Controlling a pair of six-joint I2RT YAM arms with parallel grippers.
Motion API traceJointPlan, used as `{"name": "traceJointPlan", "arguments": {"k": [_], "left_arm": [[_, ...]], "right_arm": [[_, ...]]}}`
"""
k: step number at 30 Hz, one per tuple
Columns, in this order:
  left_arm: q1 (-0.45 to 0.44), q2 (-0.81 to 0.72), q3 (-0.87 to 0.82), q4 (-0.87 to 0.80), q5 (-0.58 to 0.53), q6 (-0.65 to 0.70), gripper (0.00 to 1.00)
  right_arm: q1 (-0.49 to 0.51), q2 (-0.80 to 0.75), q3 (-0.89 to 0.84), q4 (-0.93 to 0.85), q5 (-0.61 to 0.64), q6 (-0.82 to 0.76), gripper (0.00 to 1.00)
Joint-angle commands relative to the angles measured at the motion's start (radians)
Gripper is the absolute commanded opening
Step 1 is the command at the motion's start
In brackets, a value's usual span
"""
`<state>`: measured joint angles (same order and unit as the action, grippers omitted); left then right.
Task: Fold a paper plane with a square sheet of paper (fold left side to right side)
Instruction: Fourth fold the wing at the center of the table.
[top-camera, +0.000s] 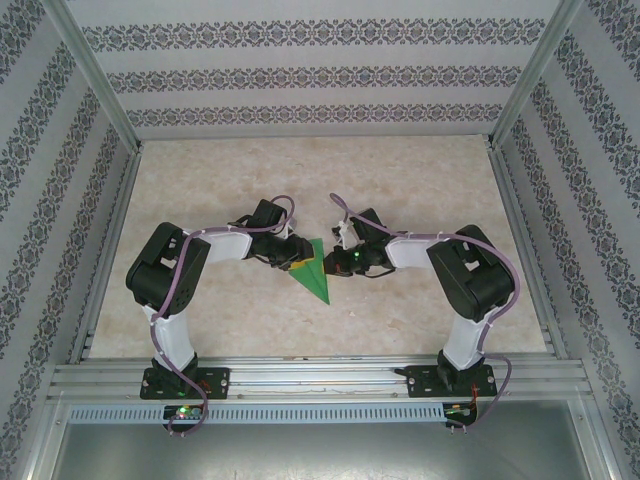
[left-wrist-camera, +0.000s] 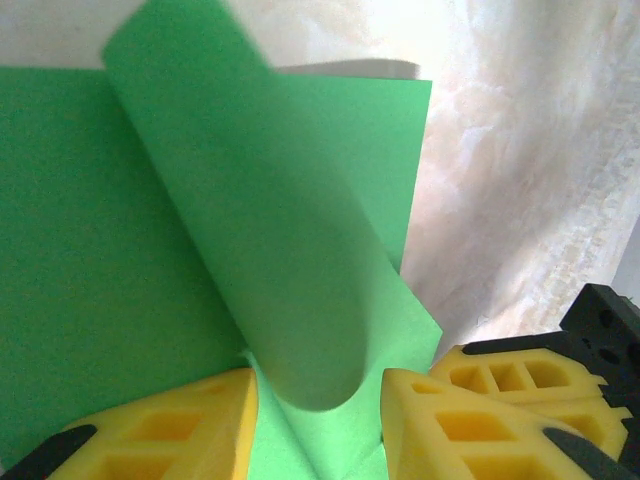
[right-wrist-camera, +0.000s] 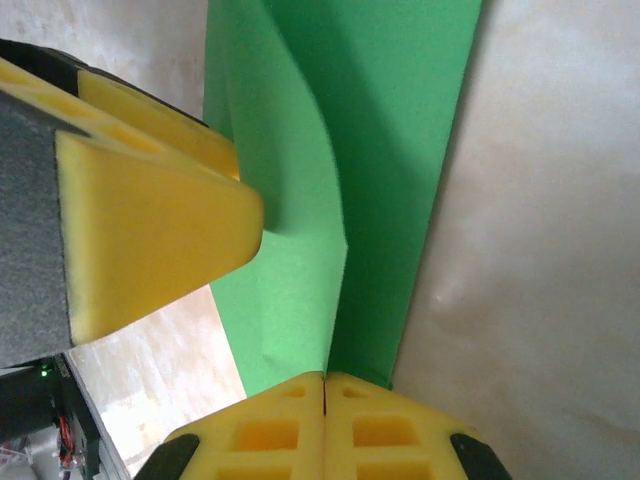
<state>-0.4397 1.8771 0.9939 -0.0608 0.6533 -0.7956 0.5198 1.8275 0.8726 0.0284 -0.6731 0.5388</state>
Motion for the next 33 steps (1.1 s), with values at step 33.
{"name": "traceJointPlan", "arguments": {"k": [33], "left_arm": [[-0.011, -0.042, 0.005, -0.051, -0.018, 0.003, 0.42]], "right_arm": [[0.037, 0.085, 0.038, -0.166, 0.148, -0.069, 0.00]]}}
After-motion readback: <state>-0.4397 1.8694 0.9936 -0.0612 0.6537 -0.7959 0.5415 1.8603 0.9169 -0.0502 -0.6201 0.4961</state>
